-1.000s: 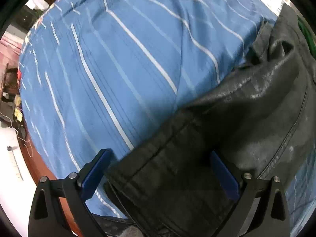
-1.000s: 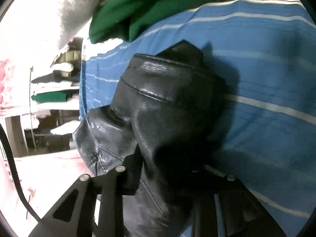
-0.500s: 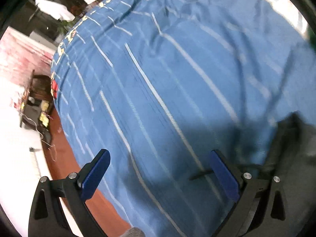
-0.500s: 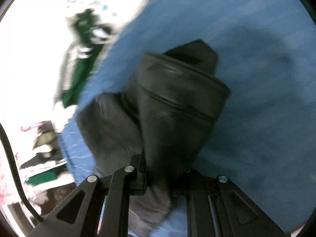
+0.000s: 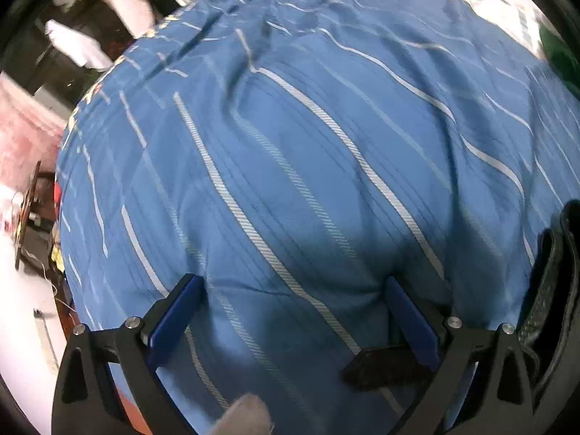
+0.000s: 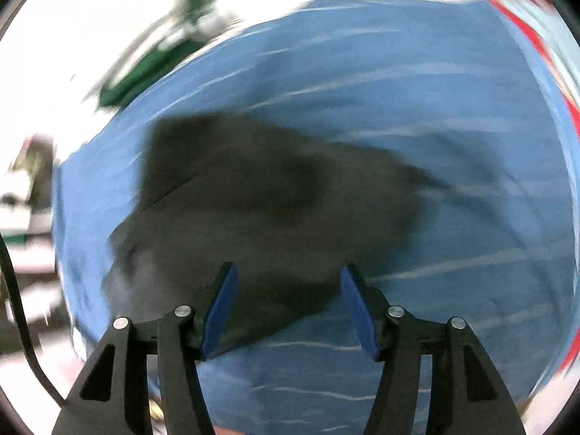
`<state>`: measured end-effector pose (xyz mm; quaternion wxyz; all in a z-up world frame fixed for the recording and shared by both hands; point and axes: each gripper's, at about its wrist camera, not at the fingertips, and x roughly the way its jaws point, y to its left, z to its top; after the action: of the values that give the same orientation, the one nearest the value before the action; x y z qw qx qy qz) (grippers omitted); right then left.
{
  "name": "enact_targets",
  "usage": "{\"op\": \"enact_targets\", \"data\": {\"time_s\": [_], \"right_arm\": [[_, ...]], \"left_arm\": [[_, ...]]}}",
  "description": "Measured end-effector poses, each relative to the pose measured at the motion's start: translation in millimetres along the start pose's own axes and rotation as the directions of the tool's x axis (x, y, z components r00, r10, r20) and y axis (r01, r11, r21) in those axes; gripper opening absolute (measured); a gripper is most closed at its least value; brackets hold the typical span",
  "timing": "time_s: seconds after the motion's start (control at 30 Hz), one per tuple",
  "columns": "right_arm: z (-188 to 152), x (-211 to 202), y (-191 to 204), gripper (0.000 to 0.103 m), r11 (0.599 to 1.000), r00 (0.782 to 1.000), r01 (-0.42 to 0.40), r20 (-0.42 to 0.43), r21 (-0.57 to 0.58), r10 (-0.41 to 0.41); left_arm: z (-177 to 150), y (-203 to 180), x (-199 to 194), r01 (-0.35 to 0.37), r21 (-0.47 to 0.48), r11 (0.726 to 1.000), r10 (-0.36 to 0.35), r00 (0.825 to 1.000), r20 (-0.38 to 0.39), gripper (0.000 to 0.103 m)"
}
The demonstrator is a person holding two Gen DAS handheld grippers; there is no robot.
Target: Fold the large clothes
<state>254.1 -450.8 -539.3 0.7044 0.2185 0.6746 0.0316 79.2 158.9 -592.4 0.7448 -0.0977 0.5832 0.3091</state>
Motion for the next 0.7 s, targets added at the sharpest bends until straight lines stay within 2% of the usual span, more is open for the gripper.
{"op": "enact_targets", "data": {"time_s": [0.03,0.07,0.13,0.23,0.3,0.33,0.4,0.47,0.53,0.57,0.6,0.63,0.67,0.7], "right_arm": [[5,8,27,0.057,0.996,0.999,-0.031,-0.035,-0.082,0.028],[7,15,47,0.041,0.99,0.997,-0.061,-0.062,-0.124,0.054],[17,49,107,0.022,0.964,0.98,-0.167,-0.142,-0.209,0.139],[24,95,160,0.014,0.937,0.969,-0.22,-0.172,-0.271,0.178],[34,132,181,0.014,0.947,0.975,-0.178,-0.18,-0.268,0.132],[38,151,181,0.014,0.953,0.982,-0.113,-0.178,-0.28,0.064],[44,184,170,0.002,0.97,0.976,-0.077,-0.217,-0.231,0.025],[51,189,165,0.002,0.976,0.965,-0.124,-0.251,-0.178,0.077],[57,170,159,0.004,0.969,0.951,-0.185,-0.277,-0.162,0.136],[53,154,146,0.009,0.965,0.948,-0.211,-0.273,-0.155,0.164],[54,133,140,0.01,0.96,0.95,-0.233,-0.249,-0.158,0.19],[54,108,134,0.019,0.957,0.963,-0.219,-0.201,-0.188,0.181],[55,91,131,0.029,0.958,0.975,-0.189,-0.159,-0.216,0.157],[58,76,125,0.032,0.957,0.986,-0.148,-0.108,-0.248,0.124]], "left_arm": [[3,1,2,0.004,0.0,1.0,-0.004,1.0,-0.025,0.103],[5,3,-2,-0.001,-0.012,1.0,0.0,0.999,-0.052,0.103],[12,10,-8,-0.012,-0.026,1.0,0.01,0.998,-0.057,0.103],[12,9,-37,-0.028,-0.014,1.0,0.028,0.999,-0.023,0.103],[10,1,-61,-0.042,0.016,0.999,0.042,0.999,0.008,0.103],[9,-4,-68,-0.038,0.027,0.999,0.037,0.999,0.02,0.103],[8,-17,-83,-0.034,0.054,0.998,0.032,0.999,0.038,0.103],[5,-34,-94,-0.014,0.078,0.997,0.011,0.999,0.032,0.103],[9,-43,-96,0.02,0.09,0.996,-0.022,1.0,0.018,0.103],[9,-56,-101,0.047,0.099,0.994,-0.049,0.999,0.009,0.103],[9,-66,-105,0.064,0.104,0.993,-0.065,0.998,0.01,0.103],[10,-73,-107,0.081,0.111,0.991,-0.083,0.996,0.015,0.103],[10,-86,-110,0.097,0.123,0.988,-0.101,0.995,0.02,0.103],[10,-98,-112,0.109,0.132,0.985,-0.112,0.993,0.02,0.103]]}}
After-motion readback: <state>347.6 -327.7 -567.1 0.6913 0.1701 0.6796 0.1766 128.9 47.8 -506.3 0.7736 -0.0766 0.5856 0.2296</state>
